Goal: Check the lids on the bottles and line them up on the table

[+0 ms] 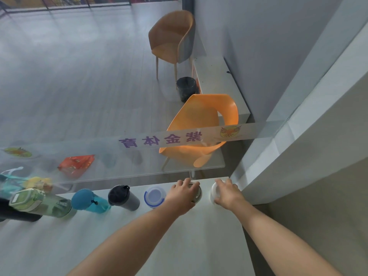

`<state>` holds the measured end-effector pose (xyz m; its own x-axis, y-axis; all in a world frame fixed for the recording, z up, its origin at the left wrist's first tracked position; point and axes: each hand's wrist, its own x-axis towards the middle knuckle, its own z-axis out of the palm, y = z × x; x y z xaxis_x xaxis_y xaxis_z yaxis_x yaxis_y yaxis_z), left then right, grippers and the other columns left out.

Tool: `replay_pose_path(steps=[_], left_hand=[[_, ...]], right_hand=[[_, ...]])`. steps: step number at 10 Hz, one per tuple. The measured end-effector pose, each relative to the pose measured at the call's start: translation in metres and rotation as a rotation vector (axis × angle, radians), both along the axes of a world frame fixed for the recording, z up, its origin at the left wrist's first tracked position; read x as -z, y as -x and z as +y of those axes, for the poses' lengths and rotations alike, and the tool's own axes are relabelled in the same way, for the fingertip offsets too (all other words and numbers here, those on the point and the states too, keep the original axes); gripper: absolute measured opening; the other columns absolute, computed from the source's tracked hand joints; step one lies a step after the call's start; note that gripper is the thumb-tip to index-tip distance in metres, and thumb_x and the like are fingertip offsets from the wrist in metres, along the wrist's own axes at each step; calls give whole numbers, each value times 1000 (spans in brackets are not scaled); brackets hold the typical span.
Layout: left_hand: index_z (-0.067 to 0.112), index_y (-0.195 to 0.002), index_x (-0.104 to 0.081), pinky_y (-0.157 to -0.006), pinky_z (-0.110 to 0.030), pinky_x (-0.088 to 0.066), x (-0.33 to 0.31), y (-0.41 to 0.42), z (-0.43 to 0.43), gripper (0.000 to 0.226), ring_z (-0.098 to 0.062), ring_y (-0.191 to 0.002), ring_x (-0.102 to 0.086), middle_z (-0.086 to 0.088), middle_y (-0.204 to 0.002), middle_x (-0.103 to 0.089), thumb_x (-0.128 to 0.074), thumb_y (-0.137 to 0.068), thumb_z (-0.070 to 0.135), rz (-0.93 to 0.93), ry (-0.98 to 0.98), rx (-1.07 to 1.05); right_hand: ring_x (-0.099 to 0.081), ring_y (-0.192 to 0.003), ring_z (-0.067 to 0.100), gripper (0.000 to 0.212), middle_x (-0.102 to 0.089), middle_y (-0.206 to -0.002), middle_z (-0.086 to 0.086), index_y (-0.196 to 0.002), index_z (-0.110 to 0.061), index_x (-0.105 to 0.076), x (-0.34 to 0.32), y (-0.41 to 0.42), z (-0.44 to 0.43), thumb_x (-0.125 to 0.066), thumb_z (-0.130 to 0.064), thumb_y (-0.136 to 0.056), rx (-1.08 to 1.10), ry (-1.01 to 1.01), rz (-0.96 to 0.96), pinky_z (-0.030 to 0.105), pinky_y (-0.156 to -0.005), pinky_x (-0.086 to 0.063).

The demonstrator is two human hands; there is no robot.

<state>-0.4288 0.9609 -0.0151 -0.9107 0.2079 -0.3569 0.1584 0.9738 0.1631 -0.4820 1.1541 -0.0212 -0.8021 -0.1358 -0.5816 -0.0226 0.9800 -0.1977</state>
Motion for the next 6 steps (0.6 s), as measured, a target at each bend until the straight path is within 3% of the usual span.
replay_pose_path(steps=[3, 4, 5, 6], left_hand=[[28, -145, -23, -100, -47, -40, 1, 5, -1, 76, -36, -122, -41, -11, -140, -36, -68, -85, 38, -28, -4, 1], [28, -147, -22, -101, -46, -39, -1, 4, -2, 77, -35, -123, -40, -9, -139, -37, -66, -85, 44, -22, -24, -18], [26, -147, -26, -100, -44, -39, -2, -3, -6, 68, -33, -124, -42, -7, -139, -41, -56, -90, 51, 43, -53, -45], [24, -144, -34, -98, -43, -40, -6, -9, -12, 58, -32, -122, -45, -5, -136, -46, -48, -95, 50, 118, -72, -69]], right_hand=[[-47, -125, 36, 59, -36, -142, 12, -143, -31, -37, -2, 4, 2, -57, -28, -88, -21, -2, -10, 39, -97, -47], [-46, -128, 34, 65, -36, -145, 10, -143, -34, -35, -4, 5, 3, -63, -36, -84, -41, -24, -19, 40, -99, -45], [-34, -141, 32, 85, -28, -156, 7, -152, -40, -23, -10, 3, 3, -64, -61, -80, -81, -97, 29, 47, -110, -34], [-27, -147, 28, 81, -25, -162, 6, -154, -35, -26, -17, -3, 0, -53, -69, -86, -90, -72, 179, 46, -115, -28]])
